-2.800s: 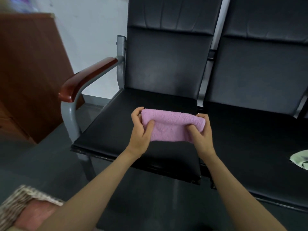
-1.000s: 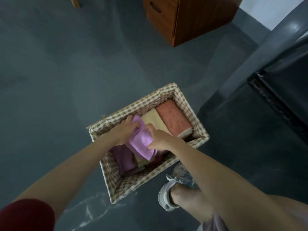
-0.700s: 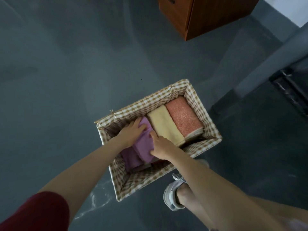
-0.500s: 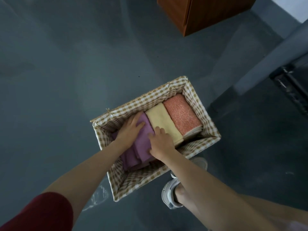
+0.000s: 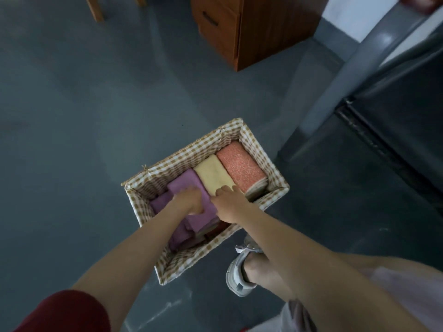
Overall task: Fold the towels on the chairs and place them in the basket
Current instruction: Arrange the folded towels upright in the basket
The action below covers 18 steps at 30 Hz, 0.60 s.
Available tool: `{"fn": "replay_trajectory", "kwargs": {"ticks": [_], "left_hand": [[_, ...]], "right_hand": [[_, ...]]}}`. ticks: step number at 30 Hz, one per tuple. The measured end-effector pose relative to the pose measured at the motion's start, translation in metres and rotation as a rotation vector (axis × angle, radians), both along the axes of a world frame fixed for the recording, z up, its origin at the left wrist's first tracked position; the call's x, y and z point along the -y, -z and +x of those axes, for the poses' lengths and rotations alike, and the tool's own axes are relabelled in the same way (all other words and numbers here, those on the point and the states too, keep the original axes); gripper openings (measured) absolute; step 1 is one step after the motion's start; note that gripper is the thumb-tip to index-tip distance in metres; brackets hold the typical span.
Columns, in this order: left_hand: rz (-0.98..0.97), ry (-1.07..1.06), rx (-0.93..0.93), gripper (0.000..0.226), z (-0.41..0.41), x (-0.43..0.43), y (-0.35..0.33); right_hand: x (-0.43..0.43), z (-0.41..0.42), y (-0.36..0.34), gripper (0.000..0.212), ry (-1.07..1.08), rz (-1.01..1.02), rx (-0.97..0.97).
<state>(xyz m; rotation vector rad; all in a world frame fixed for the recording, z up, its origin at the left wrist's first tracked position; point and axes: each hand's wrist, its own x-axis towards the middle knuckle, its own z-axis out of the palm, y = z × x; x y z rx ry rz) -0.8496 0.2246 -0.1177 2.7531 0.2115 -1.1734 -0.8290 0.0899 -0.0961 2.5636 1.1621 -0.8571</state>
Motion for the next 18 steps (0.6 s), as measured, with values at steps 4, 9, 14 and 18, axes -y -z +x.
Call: {"fn": "replay_trajectory", "kwargs": {"ticks": [4, 9, 14, 18], "left_hand": [[-0.004, 0.079, 0.161, 0.051, 0.016, 0.053, -0.058], [-0.092, 0.256, 0.530, 0.042, 0.029, 0.150, -0.161], [-0.218, 0.457, 0.760, 0.036, 0.022, 0.271, -0.256], [-0.301, 0.673, 0.838, 0.039, -0.004, 0.373, -0.299]], "right_hand": [[0.043, 0.014, -0.070, 0.041, 0.126, 0.052, 0.093], [0.146, 0.012, -0.171, 0.037, 0.368, 0.196, 0.340], [0.286, -0.035, -0.258, 0.037, 0.697, 0.276, 0.603], [0.391, -0.101, -0.294, 0.040, 0.961, 0.254, 0.727]]}}
